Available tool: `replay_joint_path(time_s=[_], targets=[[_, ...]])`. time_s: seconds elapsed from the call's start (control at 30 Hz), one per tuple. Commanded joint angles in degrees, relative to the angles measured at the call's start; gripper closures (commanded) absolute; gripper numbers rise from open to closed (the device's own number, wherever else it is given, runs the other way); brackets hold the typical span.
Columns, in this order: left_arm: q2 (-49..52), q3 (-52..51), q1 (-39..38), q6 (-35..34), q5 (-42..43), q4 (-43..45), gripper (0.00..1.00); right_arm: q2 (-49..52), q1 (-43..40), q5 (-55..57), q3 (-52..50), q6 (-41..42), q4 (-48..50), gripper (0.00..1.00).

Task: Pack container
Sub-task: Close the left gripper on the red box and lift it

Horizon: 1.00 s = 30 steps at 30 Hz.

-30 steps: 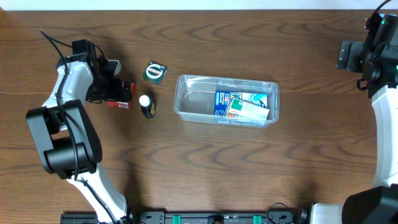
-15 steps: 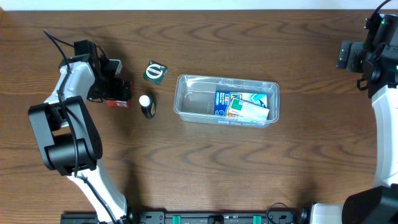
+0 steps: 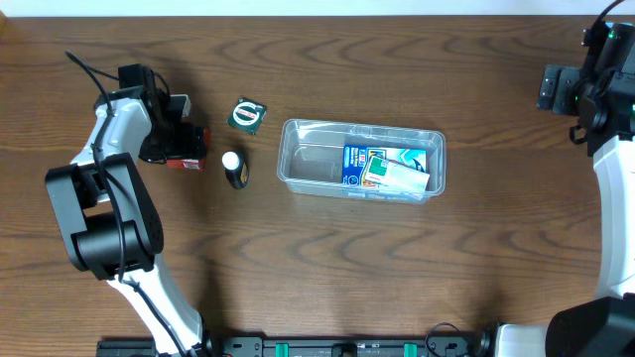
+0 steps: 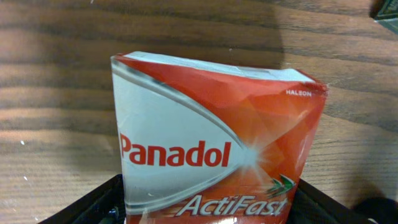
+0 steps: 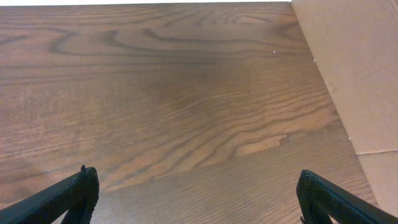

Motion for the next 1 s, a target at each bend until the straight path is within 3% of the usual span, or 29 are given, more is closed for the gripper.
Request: replay_joint_path(time_s=[0.0,0.4,0.77,0.97], targets=[[0.0,1.0,0.1,-4.8,-0.1,-0.6,0.25,-0.1,-0.5,0.2,-0.1,0.7,-0.1,0.01],[-4.5,1.7,0.1,-5.0,-0.3,-3.4,0.29,-0.1,-0.5,0.2,-0.1,0.7,-0.1,0.01],[-18.3,2.6,0.1,-7.3,-0.3,-4.7,0.29,-0.1,-0.5,0.2,-0.1,0.7,-0.1,0.01],[-18.3,2.5,0.1,-7.3,-4.7,-4.9,0.28,-0.1,-0.5,0.2,-0.1,0.7,-0.1,0.01]])
